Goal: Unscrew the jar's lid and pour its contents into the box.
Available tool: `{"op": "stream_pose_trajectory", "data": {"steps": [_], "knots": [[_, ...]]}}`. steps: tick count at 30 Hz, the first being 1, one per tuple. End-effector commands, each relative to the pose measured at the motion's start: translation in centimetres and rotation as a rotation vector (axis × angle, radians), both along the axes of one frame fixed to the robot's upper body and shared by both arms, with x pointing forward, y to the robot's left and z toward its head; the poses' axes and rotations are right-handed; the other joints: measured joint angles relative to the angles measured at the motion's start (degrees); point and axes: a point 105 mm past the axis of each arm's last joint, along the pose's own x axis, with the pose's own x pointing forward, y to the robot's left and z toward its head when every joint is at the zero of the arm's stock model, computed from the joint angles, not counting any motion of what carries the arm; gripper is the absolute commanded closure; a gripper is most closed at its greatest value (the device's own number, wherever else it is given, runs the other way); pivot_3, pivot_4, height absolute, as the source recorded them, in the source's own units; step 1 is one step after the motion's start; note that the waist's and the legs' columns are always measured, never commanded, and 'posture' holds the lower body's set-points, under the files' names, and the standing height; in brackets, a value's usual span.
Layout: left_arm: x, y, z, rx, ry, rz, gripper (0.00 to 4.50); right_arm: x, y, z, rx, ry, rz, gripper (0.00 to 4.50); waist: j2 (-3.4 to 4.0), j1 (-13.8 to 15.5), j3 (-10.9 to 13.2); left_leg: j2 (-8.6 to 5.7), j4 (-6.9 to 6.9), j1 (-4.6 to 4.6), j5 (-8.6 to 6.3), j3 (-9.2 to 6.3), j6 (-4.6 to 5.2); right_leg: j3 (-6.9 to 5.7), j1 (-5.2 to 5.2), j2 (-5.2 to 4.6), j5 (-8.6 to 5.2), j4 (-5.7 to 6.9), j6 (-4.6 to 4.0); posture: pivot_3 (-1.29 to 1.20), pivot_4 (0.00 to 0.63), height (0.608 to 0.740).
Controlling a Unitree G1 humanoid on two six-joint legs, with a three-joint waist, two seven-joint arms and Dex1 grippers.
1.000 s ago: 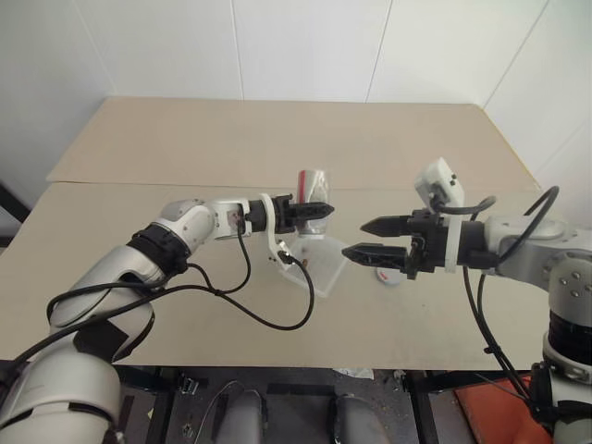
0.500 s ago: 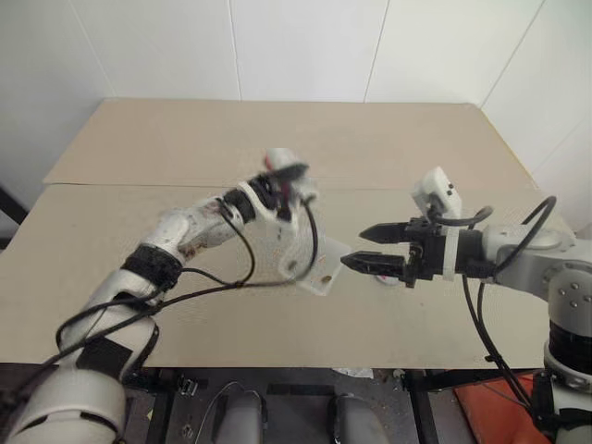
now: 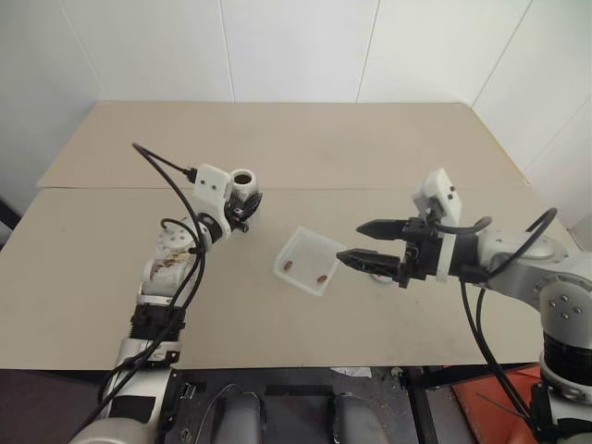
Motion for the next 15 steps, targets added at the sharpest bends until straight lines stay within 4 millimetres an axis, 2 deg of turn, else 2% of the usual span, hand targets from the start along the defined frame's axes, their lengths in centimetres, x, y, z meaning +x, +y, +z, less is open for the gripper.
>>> {"op": "stream_pose_trajectory", "data": {"steps": [1,6,8,9,13,14,15], "knots": [[-0.2,0.3,0.6,-0.046,-0.032,0.004,2.57,-0.3,0.3,0.7,0.008,-0.059,0.006,0.04,0.00,0.01,0.00,0.00,0.00,0.00,0.00,0.00,0.00,0.00,0.00,-0.01,0.00,0.00,0.00,0.00,0.150,0.740],[-0.3,0.1,-0.8,-0.030,-0.008,-0.002,2.57,-0.3,0.3,0.8,0.015,-0.061,0.004,0.04,0.00,0.04,0.00,-0.01,0.00,0.01,0.00,0.00,0.00,0.00,0.01,-0.01,0.00,-0.01,0.00,0.00,0.150,0.740],[-0.2,0.2,-1.4,-0.020,0.010,0.008,1.84,-0.3,0.3,0.8,0.015,-0.061,0.005,0.00,0.00,0.04,0.00,-0.01,0.00,0.01,0.00,0.00,0.00,0.00,0.01,0.00,0.00,-0.03,0.00,0.00,0.150,0.740],[-0.1,0.3,-1.7,-0.015,0.015,0.011,1.63,-0.3,0.4,0.8,0.014,-0.060,0.006,0.00,0.00,0.03,0.00,-0.01,0.00,0.01,0.00,0.00,0.00,0.00,0.01,-0.01,0.00,-0.03,0.00,0.00,0.150,0.740],[-0.4,0.5,-2.0,-0.009,0.016,0.011,0.28,-0.2,0.4,0.7,0.007,-0.060,0.008,0.00,0.00,0.03,0.00,-0.01,-0.01,0.01,0.00,0.00,0.00,0.00,0.01,-0.01,0.00,-0.03,0.00,0.00,0.150,0.740],[-0.6,0.6,-2.0,-0.008,0.017,0.008,0.01,-0.2,0.4,0.7,0.006,-0.060,0.009,0.00,0.00,0.02,0.00,-0.01,-0.01,0.01,0.00,0.00,0.00,0.00,0.01,-0.01,0.00,-0.03,0.00,0.00,0.150,0.740],[-0.8,0.6,-2.0,-0.006,0.016,-0.001,0.01,-0.2,0.5,0.7,0.006,-0.059,0.010,0.00,0.00,-0.03,0.00,-0.01,-0.01,0.01,0.00,0.00,0.00,0.01,0.01,-0.01,0.00,-0.03,0.00,0.00,0.150,0.740]]}}
